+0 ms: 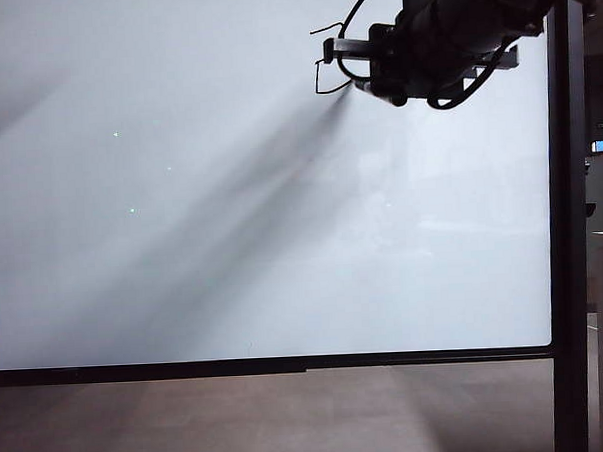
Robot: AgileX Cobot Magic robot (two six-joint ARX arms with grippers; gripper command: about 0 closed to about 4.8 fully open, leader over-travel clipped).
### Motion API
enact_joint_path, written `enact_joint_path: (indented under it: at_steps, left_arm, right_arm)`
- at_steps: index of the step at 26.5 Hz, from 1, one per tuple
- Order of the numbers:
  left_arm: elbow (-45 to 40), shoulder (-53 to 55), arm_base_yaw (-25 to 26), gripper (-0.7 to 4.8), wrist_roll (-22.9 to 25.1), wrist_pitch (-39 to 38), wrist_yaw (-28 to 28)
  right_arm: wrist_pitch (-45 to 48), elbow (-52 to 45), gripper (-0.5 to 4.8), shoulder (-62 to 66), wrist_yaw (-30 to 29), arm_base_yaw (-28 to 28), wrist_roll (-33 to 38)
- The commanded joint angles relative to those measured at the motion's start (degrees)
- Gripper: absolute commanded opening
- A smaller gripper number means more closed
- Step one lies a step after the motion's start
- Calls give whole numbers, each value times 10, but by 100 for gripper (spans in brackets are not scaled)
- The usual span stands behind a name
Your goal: Reach to the right to find the marker pen, pick it up, and write the number 2 on the whiteboard.
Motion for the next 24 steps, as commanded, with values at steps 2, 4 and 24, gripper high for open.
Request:
enact_joint_path:
  at_steps: [2, 4, 24]
  left_arm:
    - [2, -1, 0, -5, 0, 3, 3]
    - [2, -1, 0, -5, 0, 3, 3]
    - [2, -1, 0, -5, 0, 4, 1]
  right_arm:
    - [-6, 4, 40, -37, 20, 2, 4]
    - [-25, 4, 40, -52, 20, 2, 4]
    - [-192, 4, 40, -255, 29, 1, 3]
